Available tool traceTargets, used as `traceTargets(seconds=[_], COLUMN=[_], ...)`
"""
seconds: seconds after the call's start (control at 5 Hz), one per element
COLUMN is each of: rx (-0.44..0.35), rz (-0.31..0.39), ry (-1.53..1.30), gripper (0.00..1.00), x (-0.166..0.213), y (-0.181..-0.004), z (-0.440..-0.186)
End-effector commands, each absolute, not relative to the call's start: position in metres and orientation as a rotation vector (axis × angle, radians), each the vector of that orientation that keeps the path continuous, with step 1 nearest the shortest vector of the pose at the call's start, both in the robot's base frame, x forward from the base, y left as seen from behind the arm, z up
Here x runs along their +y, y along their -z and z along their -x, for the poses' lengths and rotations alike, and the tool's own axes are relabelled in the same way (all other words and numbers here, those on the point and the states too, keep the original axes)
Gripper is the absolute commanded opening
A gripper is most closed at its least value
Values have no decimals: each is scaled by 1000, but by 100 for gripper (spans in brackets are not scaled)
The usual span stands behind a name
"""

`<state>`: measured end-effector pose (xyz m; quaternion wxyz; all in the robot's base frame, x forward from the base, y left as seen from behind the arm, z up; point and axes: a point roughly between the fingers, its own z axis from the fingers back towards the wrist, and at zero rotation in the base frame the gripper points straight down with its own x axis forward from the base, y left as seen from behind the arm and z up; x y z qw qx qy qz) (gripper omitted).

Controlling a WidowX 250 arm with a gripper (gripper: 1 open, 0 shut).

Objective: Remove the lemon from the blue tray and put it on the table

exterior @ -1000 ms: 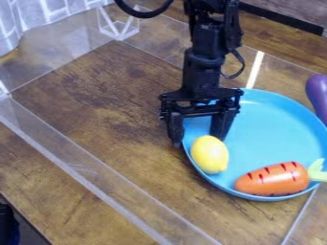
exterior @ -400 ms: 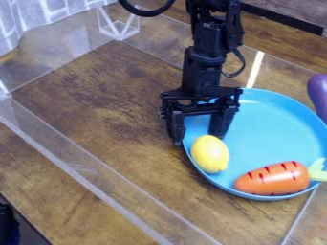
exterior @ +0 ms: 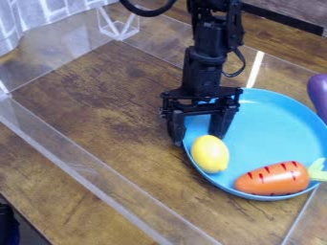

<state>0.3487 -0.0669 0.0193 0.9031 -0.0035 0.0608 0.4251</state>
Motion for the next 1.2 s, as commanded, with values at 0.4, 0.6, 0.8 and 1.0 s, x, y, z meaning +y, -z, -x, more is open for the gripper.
traceTargets(seconds=[0.4,0.6,0.8,1.0], rx=[150,155,161,167], rz=[-19,-24,-30,-36], ry=[-916,-922,-929,-935], gripper=[100,100,100,100], x=[-89,-91,-91,-92], y=[-10,-10,-9,-8], z=[-348,-348,-348,-349])
